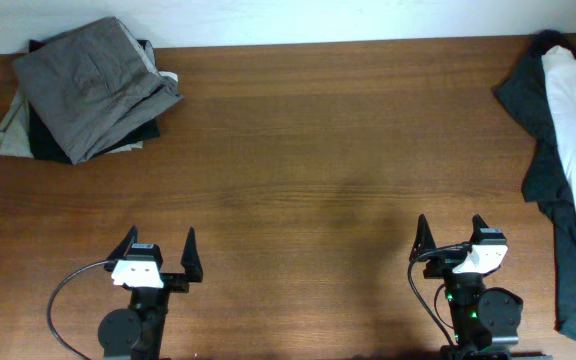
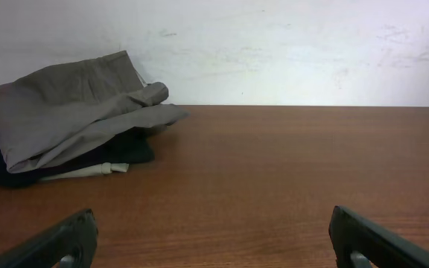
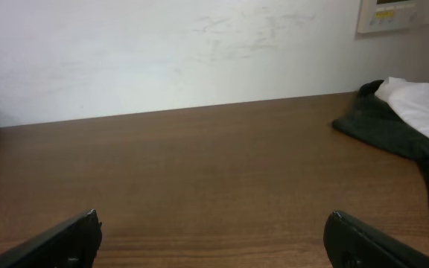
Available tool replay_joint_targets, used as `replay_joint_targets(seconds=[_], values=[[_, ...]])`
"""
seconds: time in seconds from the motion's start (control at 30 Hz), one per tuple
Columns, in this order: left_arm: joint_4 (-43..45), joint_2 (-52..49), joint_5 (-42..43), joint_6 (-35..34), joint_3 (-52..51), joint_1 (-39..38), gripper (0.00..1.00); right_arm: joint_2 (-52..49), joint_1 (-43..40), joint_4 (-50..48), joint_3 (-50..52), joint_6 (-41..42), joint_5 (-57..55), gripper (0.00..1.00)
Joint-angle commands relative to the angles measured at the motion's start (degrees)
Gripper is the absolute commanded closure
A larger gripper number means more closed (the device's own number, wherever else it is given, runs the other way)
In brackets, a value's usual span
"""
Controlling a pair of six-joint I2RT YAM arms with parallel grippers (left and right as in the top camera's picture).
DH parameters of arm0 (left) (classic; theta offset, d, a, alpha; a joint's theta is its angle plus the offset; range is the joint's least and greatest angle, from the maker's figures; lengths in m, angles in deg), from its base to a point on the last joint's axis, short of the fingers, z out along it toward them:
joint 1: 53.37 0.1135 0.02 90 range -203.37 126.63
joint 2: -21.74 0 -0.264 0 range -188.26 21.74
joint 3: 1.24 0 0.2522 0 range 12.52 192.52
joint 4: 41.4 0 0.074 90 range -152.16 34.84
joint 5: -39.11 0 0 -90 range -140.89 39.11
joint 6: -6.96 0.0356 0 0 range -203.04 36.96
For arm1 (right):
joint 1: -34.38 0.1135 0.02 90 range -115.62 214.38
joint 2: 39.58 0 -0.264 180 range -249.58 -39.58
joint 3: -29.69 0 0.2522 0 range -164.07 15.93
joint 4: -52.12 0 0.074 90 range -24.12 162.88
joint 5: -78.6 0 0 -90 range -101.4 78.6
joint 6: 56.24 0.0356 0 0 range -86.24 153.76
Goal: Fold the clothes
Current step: 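Open the right gripper and move it toward the white T-shirt at right, then reach the right gripper onto the white T-shirt and grasp its fabric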
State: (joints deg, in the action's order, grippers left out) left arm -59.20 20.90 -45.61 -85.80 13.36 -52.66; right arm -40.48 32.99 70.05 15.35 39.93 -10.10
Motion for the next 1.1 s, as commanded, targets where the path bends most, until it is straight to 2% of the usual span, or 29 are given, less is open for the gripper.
replay_joint_targets(seconds=[0.0, 0.2, 0.3, 0.37, 0.57, 0.63, 0.67, 0.73, 0.9, 0.97, 1.07], values=[[-0.11, 0.48, -0.61, 0.72, -0.35, -0.33, 0.01, 0.50, 0.26, 0.35, 0.26, 0.04, -0.52, 0.01], [-0.11, 0.48, -0.61, 0.72, -0.35, -0.33, 0.01, 0.50, 0.26, -0.50, 0.26, 0.70, 0.52, 0.01], [-0.11, 0.48, -0.61, 0.72, -0.35, -0.33, 0.01, 0.44, 0.26, -1.18, 0.26, 15.50, 18.78, 0.01], [-0.11, 0.48, -0.61, 0.72, -0.35, -0.33, 0.01, 0.44, 0.26, -1.42, 0.26, 20.02, 28.79, 0.01], [-0.11, 0.48, -0.61, 0.72, -0.35, -0.33, 0.01, 0.44, 0.26, -4.31, 0.26, 34.40, 33.59, 0.01], [-0.11, 0.48, -0.61, 0.72, -0.35, -0.33, 0.01, 0.44, 0.26, -8.90, 0.26, 34.40, 34.49, 0.01], [-0.11, 0.48, -0.61, 0.72, -0.35, -0.33, 0.01, 0.44, 0.26, -14.05, 0.22, 34.38, 33.40, 0.01], [-0.11, 0.48, -0.61, 0.72, -0.35, -0.33, 0.01, 0.44, 0.26, -17.40, -1.09, 33.16, 28.70, 0.01], [-0.11, 0.48, -0.61, 0.72, -0.35, -0.33, 0.01, -5.86, 0.26, -10.40, -12.00, 20.20, 13.86, 0.01], [-0.11, 0.48, -0.61, 0.72, -0.35, -0.33, 0.01, -15.19, 0.26, -6.56, -20.24, 12.59, 9.40, 0.01], [-0.11, 0.48, -0.61, 0.72, -0.35, -0.33, 0.01, -31.17, 0.22, -0.90, -34.05, 5.79, 0.35, 0.01]])
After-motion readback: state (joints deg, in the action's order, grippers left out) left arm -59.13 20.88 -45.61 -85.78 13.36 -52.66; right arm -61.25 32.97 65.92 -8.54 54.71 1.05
